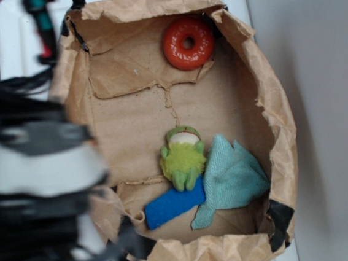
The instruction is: Grab the blue sponge.
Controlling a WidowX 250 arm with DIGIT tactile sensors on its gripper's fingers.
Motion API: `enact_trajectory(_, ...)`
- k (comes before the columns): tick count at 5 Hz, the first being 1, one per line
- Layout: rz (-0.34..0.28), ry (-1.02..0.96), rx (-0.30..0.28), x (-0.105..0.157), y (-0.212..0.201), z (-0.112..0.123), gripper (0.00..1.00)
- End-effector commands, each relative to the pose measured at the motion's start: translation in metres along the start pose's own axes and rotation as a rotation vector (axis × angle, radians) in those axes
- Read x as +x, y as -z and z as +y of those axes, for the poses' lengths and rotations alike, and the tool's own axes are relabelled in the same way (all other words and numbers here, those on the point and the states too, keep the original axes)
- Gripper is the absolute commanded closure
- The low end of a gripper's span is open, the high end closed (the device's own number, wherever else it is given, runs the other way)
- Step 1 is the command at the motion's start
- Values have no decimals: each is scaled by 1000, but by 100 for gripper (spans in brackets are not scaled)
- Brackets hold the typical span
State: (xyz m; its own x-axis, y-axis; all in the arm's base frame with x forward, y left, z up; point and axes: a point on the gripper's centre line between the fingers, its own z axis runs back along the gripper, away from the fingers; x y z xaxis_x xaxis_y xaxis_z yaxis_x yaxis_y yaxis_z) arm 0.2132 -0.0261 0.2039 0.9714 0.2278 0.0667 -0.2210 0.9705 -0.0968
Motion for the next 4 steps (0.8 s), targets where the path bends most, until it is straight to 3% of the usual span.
enact_trajectory(1, -164, -336, -88, 66, 42, 22, 0)
enact_trajectory(2, -151, -358, -4, 81, 78, 39, 0)
enact_trajectory(3, -107, -258, -3, 79, 101, 42, 0)
enact_trajectory(4, -87, -168, -68, 57, 110, 14, 0)
